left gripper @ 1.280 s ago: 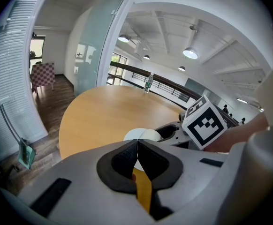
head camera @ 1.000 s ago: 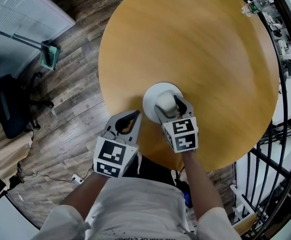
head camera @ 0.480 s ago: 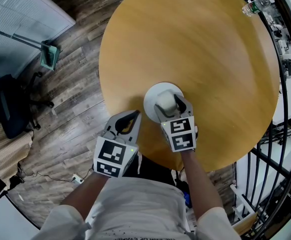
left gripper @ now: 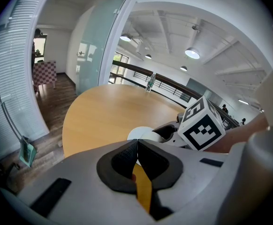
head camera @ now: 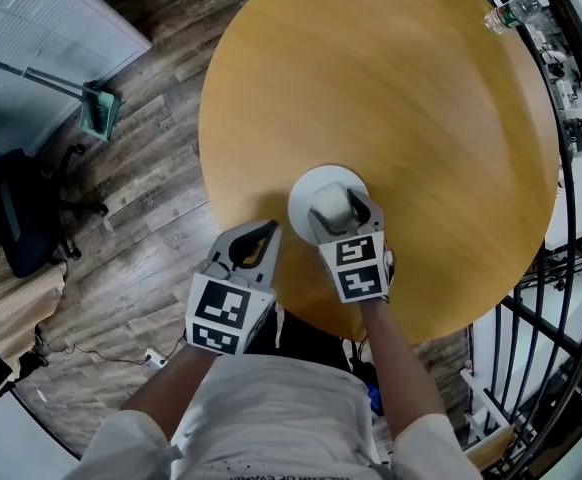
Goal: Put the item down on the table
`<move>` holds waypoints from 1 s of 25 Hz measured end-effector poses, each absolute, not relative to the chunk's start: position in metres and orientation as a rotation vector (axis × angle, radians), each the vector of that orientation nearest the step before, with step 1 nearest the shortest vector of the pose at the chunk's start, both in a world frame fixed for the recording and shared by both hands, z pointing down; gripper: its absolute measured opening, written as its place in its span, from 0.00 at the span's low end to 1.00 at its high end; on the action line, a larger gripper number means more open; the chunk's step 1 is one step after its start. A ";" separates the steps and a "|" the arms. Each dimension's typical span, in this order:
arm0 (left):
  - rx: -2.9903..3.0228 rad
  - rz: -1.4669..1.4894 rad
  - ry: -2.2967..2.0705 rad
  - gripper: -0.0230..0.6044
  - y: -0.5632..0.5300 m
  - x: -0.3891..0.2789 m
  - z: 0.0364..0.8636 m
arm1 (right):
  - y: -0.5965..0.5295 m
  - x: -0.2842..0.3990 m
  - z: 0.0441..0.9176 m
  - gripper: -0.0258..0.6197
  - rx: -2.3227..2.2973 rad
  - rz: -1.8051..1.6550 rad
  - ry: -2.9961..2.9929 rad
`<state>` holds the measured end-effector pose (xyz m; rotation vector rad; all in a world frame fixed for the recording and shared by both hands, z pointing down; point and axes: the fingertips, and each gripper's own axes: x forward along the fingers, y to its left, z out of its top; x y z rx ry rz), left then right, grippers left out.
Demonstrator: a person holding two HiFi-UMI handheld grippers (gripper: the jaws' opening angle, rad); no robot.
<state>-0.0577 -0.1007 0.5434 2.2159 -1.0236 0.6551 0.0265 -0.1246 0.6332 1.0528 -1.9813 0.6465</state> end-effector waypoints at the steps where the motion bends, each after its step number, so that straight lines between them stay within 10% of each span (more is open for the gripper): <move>1: 2.216 0.655 -1.024 0.07 -0.100 -0.058 0.543 | -0.124 0.026 0.633 0.53 1.050 0.640 -1.977; 25: 2.204 0.658 -1.036 0.07 -0.094 -0.065 0.538 | -0.125 0.028 0.616 0.53 1.067 0.637 -2.031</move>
